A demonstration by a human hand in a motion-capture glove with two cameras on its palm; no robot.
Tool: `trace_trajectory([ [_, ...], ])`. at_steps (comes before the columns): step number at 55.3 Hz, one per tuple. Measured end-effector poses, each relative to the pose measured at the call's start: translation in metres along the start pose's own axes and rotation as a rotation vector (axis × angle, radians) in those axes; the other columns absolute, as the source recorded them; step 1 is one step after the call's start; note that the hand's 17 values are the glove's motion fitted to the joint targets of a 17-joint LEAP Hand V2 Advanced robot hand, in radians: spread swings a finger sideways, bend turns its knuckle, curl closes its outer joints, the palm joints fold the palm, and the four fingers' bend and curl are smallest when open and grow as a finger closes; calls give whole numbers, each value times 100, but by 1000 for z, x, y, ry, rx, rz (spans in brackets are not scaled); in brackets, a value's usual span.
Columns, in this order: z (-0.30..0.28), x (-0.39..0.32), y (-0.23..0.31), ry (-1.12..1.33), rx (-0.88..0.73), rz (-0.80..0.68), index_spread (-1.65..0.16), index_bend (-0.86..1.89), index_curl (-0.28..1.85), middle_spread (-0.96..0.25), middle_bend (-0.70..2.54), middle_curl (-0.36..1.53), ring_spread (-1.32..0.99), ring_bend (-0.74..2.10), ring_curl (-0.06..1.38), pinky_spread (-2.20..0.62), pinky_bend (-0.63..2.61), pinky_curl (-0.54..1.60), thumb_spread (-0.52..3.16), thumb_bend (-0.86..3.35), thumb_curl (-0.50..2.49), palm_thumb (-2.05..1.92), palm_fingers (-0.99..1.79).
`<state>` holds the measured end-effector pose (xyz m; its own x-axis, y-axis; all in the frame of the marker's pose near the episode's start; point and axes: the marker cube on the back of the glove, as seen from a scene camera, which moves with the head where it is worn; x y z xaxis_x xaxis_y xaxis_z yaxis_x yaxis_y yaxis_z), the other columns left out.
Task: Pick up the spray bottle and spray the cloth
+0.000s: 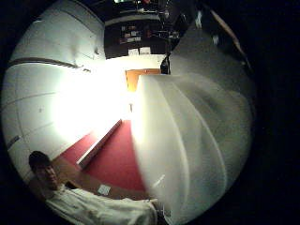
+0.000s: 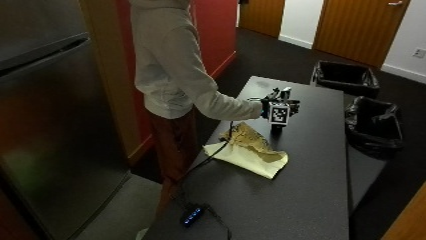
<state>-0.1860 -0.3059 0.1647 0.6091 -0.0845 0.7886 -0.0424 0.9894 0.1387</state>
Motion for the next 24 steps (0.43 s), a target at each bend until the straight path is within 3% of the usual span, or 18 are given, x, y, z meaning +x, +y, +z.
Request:
trace_trajectory([
  [5,-22,-4,16,3,-31,-11,-30,1,35,-12,26,41,-17,38,42,-5,41,40,69,-9,62,73,47],
  [17,-64,-21,39,5,39,-33,-33,7,24,-9,24,40,-14,42,38,3,45,38,84,-5,50,62,41],
  [24,-98,-10,48,199,120,-35,-34,9,22,-8,25,39,-13,42,38,5,46,38,87,-4,46,61,39],
])
